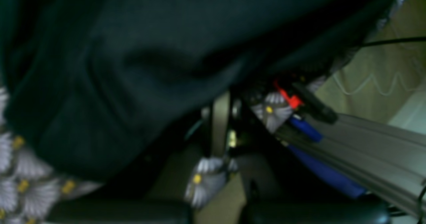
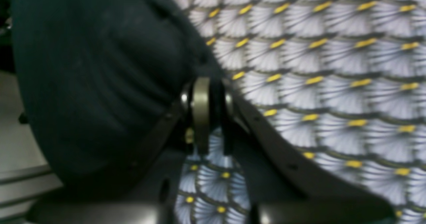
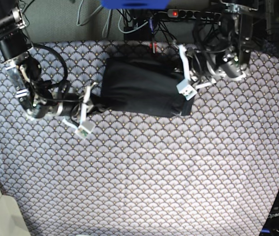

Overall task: Fold the T-shirt properly
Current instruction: 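Grasp the black bundle's sides with both grippers and rotate it upright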

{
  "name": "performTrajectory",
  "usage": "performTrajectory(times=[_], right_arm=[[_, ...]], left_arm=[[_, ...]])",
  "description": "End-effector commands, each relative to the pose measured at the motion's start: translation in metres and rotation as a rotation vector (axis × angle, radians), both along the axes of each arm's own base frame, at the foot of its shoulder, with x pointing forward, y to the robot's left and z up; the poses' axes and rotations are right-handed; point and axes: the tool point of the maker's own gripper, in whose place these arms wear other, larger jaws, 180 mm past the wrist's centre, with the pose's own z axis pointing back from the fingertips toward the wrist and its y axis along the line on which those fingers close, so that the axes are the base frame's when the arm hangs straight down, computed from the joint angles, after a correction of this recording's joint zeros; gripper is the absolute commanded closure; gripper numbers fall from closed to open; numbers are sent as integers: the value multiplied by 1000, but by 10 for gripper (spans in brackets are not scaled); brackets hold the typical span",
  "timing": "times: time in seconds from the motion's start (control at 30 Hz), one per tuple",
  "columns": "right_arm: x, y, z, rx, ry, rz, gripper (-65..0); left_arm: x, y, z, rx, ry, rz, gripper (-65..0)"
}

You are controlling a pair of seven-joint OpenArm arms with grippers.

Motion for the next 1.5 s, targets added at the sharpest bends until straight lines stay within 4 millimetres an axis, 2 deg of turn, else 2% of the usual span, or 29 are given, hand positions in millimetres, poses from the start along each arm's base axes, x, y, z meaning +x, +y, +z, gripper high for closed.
performTrajectory(times=[0.0, 0.17, 0.27, 0.33, 0.57, 0.7, 0.83, 0.9, 1.07, 1.23, 1.33, 1.47], right_arm=[[9, 5, 14, 38, -39, 5, -43], [-11, 4, 0, 36, 7, 10, -43], [-26, 1, -10, 31, 44, 5, -43], [-36, -6, -17, 25, 64, -4, -43], [-79, 2, -13, 57, 73, 40, -43], [-95, 4, -14, 70, 94, 42, -43], [-92, -7, -13, 68, 86, -5, -43], [-87, -19, -10, 51, 73, -22, -43], [-72, -38, -1, 24, 30, -55, -43], [-56, -61, 12, -13, -22, -85, -43], [-41, -70, 22, -26, -63, -102, -44], [-38, -80, 22, -55, -63, -102, -44]], left_arm=[[13, -1, 7, -22, -33, 6, 0], [37, -11, 7, -64, -38, 39, 0], [63, -23, 13, -98, -60, 49, 0], [86, -34, 22, -128, -79, 54, 0], [156, -72, 67, -224, -167, 44, 0], [178, -88, 80, -280, -191, 48, 0], [179, -85, 78, -295, -191, 66, 0], [175, -66, 68, -248, -170, 74, 0], [135, -35, 34, -178, -115, 91, 0], [116, -11, 29, -172, -118, 165, 0], [112, -11, 28, -176, -109, 174, 0], [112, -26, 32, -232, -104, 177, 0]])
